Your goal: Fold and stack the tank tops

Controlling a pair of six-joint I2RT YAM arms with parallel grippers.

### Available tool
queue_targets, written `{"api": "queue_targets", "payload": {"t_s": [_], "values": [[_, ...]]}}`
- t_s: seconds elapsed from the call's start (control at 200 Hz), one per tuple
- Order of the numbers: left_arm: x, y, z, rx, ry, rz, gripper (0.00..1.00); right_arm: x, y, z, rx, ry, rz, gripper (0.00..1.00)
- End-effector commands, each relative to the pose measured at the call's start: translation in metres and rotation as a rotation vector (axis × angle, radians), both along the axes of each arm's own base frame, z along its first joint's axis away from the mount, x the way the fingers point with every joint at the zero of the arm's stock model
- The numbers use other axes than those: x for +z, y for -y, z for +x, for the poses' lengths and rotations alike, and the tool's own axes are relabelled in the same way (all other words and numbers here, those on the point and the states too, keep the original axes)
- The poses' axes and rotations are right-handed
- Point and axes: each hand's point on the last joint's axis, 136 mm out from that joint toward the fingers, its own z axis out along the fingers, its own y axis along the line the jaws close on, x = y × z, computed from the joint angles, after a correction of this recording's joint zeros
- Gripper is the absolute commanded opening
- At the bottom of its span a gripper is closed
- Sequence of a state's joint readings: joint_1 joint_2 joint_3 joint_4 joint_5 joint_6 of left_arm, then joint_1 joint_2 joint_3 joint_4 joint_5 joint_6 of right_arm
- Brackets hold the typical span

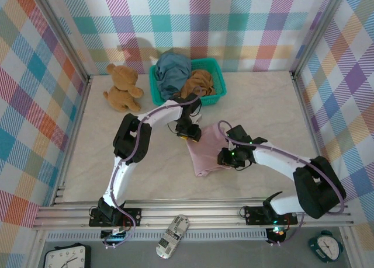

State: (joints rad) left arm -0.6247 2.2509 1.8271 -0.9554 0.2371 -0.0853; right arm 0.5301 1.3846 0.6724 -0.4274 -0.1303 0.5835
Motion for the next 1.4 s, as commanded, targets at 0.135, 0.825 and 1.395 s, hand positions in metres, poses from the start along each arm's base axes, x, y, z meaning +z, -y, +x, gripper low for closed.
{"api": "queue_targets", "payload": {"t_s": [0.135, 0.825, 1.395], "values": [[0.001, -0.007, -0.031, 0.052, -0.113, -0.032, 0.49, -0.009, 0.026, 0.031, -0.017, 0.021, -0.126, 0.28], [0.064, -0.008, -0.017, 0.107, 0.081, -0.049, 0.53, 0.043, 0.037, 0.065, -0.142, 0.142, -0.017, 0.49], [0.012, -0.002, 0.073, 0.067, 0.259, 0.133, 0.46, 0.007, 0.019, 0.052, -0.168, 0.191, -0.211, 0.59]]}}
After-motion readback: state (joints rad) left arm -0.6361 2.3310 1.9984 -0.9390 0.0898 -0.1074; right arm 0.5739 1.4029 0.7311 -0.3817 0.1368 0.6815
